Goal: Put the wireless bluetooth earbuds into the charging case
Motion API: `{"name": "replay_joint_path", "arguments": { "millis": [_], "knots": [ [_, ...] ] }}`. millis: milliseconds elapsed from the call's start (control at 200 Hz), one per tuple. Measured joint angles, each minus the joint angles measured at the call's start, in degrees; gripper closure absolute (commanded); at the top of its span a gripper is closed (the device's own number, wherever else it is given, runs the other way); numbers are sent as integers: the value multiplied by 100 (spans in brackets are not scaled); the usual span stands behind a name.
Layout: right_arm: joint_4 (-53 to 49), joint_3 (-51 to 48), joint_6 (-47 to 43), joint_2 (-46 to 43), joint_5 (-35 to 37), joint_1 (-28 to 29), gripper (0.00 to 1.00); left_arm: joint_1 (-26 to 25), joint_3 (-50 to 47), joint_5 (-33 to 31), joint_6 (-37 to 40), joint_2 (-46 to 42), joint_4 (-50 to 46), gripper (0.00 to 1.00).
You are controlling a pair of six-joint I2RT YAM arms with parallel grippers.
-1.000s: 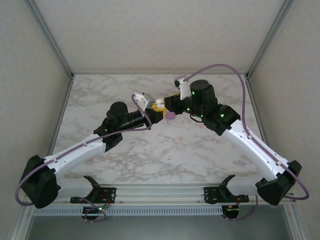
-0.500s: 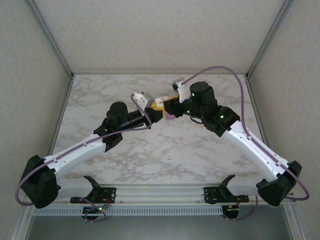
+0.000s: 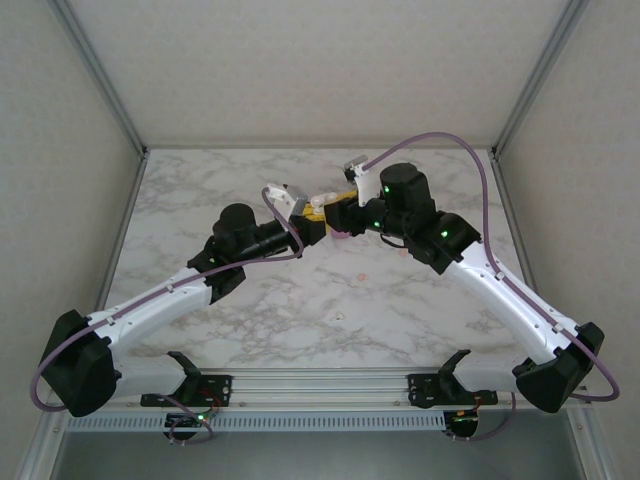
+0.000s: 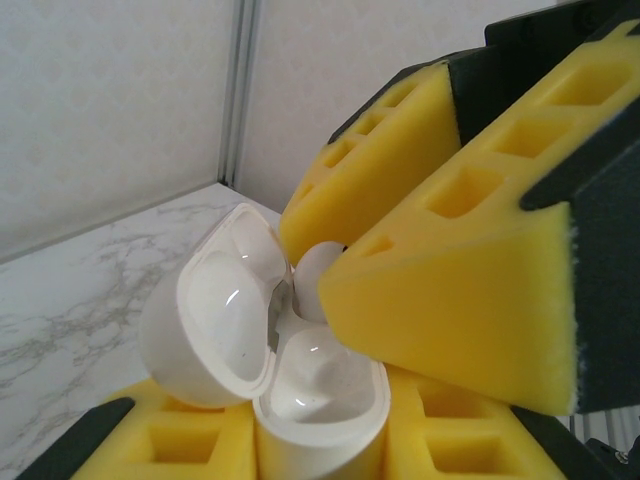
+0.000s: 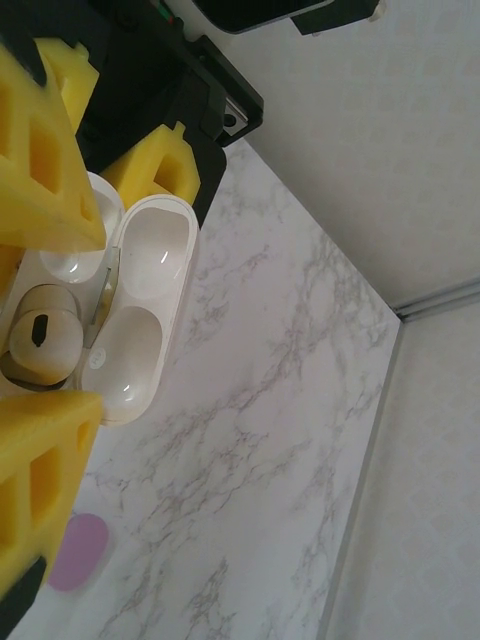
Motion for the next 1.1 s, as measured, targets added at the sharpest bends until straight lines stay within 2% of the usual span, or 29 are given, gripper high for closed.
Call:
{"name": "replay_joint_path", "arguments": {
  "millis": [786, 966, 1101],
  "knots": [
    [-197, 195, 813, -72, -28, -33, 34, 0, 0, 2, 122, -66, 28, 97],
    [-192, 245, 964, -131, -20, -76, 34, 0, 0, 2, 127, -66, 28, 97],
    [-197, 264, 1040, -162, 22, -103, 45, -2, 0, 0, 133, -66, 28, 97]
  ]
}}
